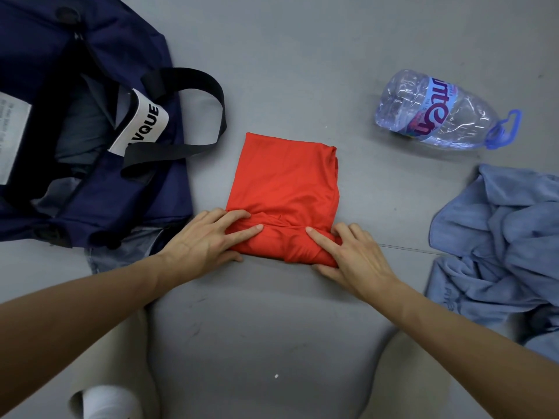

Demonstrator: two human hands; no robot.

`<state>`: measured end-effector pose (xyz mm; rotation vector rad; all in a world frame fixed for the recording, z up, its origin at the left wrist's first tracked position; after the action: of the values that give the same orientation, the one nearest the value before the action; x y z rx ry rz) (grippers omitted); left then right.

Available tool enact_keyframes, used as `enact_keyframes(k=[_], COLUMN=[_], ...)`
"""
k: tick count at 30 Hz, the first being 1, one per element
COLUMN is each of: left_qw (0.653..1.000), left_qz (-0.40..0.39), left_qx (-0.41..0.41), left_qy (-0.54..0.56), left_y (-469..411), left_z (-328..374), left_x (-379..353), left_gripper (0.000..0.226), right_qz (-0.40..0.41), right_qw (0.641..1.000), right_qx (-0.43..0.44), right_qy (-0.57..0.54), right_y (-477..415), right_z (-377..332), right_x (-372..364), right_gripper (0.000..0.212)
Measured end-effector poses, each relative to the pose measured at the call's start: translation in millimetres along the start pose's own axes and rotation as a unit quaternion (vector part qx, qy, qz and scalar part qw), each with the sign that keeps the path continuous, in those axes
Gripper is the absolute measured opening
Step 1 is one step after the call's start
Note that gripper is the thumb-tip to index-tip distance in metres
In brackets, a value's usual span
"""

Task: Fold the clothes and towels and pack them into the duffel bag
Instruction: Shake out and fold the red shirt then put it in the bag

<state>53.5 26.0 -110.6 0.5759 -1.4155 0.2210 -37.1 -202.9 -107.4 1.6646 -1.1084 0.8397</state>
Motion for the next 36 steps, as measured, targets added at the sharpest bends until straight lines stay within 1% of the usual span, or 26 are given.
enact_keyframes(k=[3,5,7,9,11,13,14,16,17,19,21,24,25,26,27,28,29,30,31,32,33,34,35,36], left_qw=[0.999,0.997,0.996,0.996,0.995,0.992,0.99,0.983,0.977,0.963,0.955,0.951,0.95,0.95,0.952,0.954,0.955,0.955,0.955,0.956,0.96,0.966,0.977,0.988], left_qz=[0.04,0.067,0.081,0.076,0.052,0.024,0.011,-0.007,-0.019,-0.053,-0.082,-0.103,-0.108,-0.11,-0.106,-0.103,-0.102,-0.102,-0.1,-0.093,-0.077,-0.051,-0.01,0.03], left_qx=[0.015,0.022,0.012,-0.015,-0.028,-0.007,0.017,0.073,0.099,0.134,0.149,0.163,0.171,0.179,0.186,0.194,0.202,0.211,0.218,0.222,0.221,0.213,0.185,0.137], left_qy=[0.009,0.015,0.019,0.044,0.085,0.121,0.136,0.169,0.186,0.228,0.245,0.24,0.239,0.232,0.221,0.207,0.193,0.182,0.175,0.167,0.155,0.137,0.107,0.06], left_y=[0.5,1.2,1.6,1.3,0.3,-1.5,-2.2,-3.5,-4.1,-6.1,-8.9,-11.2,-11.6,-12.5,-14.3,-16.0,-17.0,-17.5,-17.7,-17.3,-16.6,-15.8,-15.6,-15.9], left_z=[-1.1,-2.1,1.7,9.0,12.8,11.3,8.3,-0.9,-5.7,-9.6,-9.8,-9.9,-9.8,-9.9,-10.4,-10.9,-10.9,-10.0,-9.2,-8.8,-9.3,-9.7,-8.9,-6.1], left_x=[9.3,16.6,21.4,22.5,21.6,20.5,19.7,17.6,14.8,7.2,1.1,-4.8,-6.2,-7.0,-6.4,-4.8,-3.1,-1.4,0.0,1.7,5.2,11.3,19.1,26.1], left_gripper=[0.051,0.046,0.042,0.038,0.035,0.032,0.032,0.035,0.033,0.022,0.018,0.019,0.019,0.019,0.02,0.021,0.022,0.023,0.024,0.024,0.025,0.026,0.03,0.035], right_qz=[0.024,0.031,0.037,0.04,0.021,-0.017,-0.031,-0.048,-0.049,-0.049,-0.032,0.005,0.025,0.056,0.093,0.13,0.16,0.167,0.152,0.122,0.083,0.046,0.021,0.012], right_qw=[1.0,0.999,0.998,0.996,0.994,0.993,0.991,0.981,0.973,0.951,0.933,0.919,0.922,0.935,0.954,0.971,0.979,0.98,0.977,0.978,0.983,0.988,0.991,0.993], right_qx=[0.007,0.03,0.056,0.078,0.104,0.111,0.093,0.018,-0.022,-0.093,-0.136,-0.177,-0.181,-0.165,-0.125,-0.063,0.014,0.087,0.141,0.168,0.165,0.147,0.13,0.119], right_qy=[-0.005,0.011,0.018,0.017,0.006,-0.045,-0.091,-0.186,-0.224,-0.29,-0.333,-0.353,-0.341,-0.308,-0.256,-0.19,-0.124,-0.072,-0.038,-0.014,0.004,0.019,0.027,0.023], right_y=[-2.9,-4.1,-3.4,0.4,4.3,4.2,1.8,-4.1,-5.9,-6.2,-5.6,-4.1,-3.7,-3.5,-3.4,-3.9,-3.9,-3.4,-3.3,-4.2,-6.2,-8.4,-10.4,-13.0], right_z=[-5.1,-11.0,-13.9,-15.9,-18.8,-17.3,-14.3,-2.6,3.7,13.7,19.4,20.7,20.3,17.6,10.7,-0.8,-15.4,-27.8,-35.7,-39.0,-37.2,-31.7,-25.8,-21.4], right_x=[9.1,14.7,17.9,19.5,16.4,10.7,11.2,15.5,17.1,18.3,16.5,10.1,11.9,18.6,28.1,37.4,43.7,43.5,38.2,29.5,19.3,10.3,4.6,2.6], right_gripper=[0.068,0.06,0.055,0.052,0.049,0.047,0.044,0.036,0.036,0.044,0.042,0.037,0.038,0.043,0.05,0.054,0.055,0.053,0.05,0.05,0.056,0.068,0.078,0.083])
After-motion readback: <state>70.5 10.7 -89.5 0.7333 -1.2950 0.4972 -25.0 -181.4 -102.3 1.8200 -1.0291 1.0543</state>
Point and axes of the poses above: each hand's wrist, its own y-axis away from the middle knuckle, its own x-axis out of the back of the hand, z = x × y, the point moved 8 cm from there along -y, towards the middle knuckle, and after that the axes turned 11 degrees about -y, right-handed, at the moved point
